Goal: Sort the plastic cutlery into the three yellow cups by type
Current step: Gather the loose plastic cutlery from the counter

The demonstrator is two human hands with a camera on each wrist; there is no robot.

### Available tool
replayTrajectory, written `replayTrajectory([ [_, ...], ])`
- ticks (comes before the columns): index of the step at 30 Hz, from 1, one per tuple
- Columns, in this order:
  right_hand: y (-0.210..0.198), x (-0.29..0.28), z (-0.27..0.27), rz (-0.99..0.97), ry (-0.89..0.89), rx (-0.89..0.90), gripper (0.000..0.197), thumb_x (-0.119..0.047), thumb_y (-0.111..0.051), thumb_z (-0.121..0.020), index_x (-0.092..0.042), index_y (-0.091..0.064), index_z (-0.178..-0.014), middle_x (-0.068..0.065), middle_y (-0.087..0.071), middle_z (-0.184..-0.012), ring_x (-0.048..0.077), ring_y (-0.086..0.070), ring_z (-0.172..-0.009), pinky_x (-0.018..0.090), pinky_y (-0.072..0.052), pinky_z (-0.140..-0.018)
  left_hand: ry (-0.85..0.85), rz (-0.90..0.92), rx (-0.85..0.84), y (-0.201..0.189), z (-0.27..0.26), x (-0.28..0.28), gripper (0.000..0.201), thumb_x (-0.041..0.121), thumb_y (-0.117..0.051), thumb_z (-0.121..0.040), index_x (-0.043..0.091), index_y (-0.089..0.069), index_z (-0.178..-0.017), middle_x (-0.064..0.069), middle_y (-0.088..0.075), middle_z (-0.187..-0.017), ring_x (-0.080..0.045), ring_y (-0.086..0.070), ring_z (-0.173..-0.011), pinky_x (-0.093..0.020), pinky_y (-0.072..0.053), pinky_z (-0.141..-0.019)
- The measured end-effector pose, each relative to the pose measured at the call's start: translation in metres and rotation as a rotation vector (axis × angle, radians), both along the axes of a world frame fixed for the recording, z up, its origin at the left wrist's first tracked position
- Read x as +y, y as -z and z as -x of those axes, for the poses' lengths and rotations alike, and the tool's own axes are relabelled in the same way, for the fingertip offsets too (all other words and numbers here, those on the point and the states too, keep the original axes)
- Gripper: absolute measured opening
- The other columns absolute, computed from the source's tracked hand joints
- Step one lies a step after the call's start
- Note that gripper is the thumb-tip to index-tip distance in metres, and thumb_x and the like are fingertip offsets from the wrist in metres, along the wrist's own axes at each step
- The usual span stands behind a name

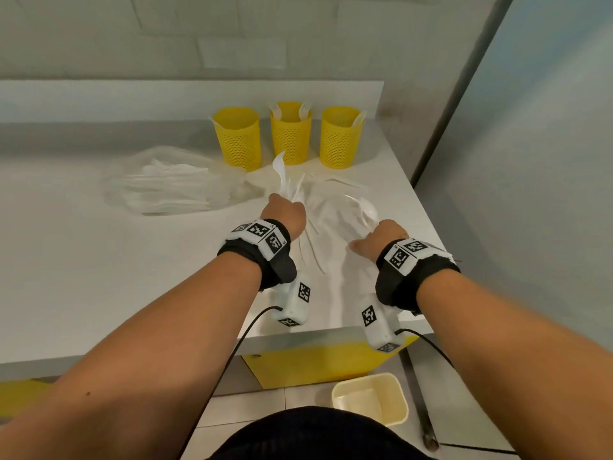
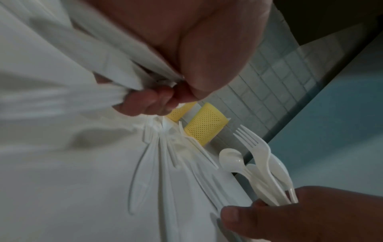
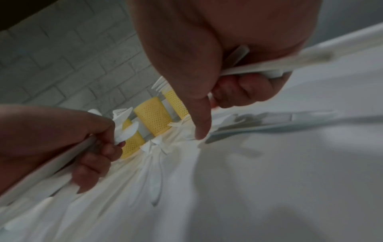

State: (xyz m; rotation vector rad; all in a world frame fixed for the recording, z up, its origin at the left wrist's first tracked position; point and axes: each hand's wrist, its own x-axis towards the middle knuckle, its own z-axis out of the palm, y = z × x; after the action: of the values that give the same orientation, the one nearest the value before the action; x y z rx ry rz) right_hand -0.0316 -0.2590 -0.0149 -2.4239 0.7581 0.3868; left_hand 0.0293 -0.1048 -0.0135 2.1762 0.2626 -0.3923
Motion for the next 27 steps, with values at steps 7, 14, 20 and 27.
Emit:
replayTrajectory([
  [7,0.004,0.001,-0.007,0.095,-0.078,0.045,0.034,-0.029,-0.072,-0.08,-0.006,-0.059,-0.101,0.002,-0.048,-0.064,0.019,-0.049,-0.059,0.03,-0.043,-0.066,0.08,-0.312,0.017,0.019,-0.001,-0.001,0.065,0.058,-0.068,-0.077,-0.001,-0.056,-0.1,-0.016,-0.066,-0.111,-0.032,-0.064,-0.093,-0.032,-0.041,-0.067],
  [14,0.014,0.001,-0.017,0.024,-0.169,0.155,0.031,-0.031,-0.049,-0.094,-0.005,-0.051,-0.077,0.005,-0.045,-0.066,0.031,-0.055,-0.088,0.031,-0.041,-0.075,0.108,-0.353,0.013,0.019,-0.005,0.008,0.038,0.038,-0.067,-0.086,0.005,-0.049,-0.084,-0.016,-0.064,-0.113,-0.032,-0.061,-0.102,-0.03,-0.043,-0.071],
  [20,0.006,0.003,-0.038,-0.109,-0.09,0.045,0.017,-0.015,-0.045,-0.092,0.0,-0.048,-0.088,0.011,-0.053,-0.074,0.027,-0.05,-0.065,0.028,-0.035,-0.053,0.149,-0.37,0.058,0.018,-0.009,0.013,0.036,0.034,-0.06,-0.092,0.002,-0.048,-0.084,-0.006,-0.052,-0.085,-0.029,-0.055,-0.093,-0.031,-0.039,-0.073],
  [27,0.006,-0.004,-0.066,-0.289,-0.117,0.073,0.023,-0.006,-0.051,-0.091,-0.014,-0.047,-0.07,0.004,-0.056,-0.07,0.013,-0.054,-0.055,0.022,-0.042,-0.046,0.14,-0.389,0.087,0.02,-0.021,0.018,0.034,0.026,-0.053,-0.092,0.011,-0.04,-0.066,-0.003,-0.045,-0.067,-0.026,-0.05,-0.078,-0.03,-0.038,-0.068],
])
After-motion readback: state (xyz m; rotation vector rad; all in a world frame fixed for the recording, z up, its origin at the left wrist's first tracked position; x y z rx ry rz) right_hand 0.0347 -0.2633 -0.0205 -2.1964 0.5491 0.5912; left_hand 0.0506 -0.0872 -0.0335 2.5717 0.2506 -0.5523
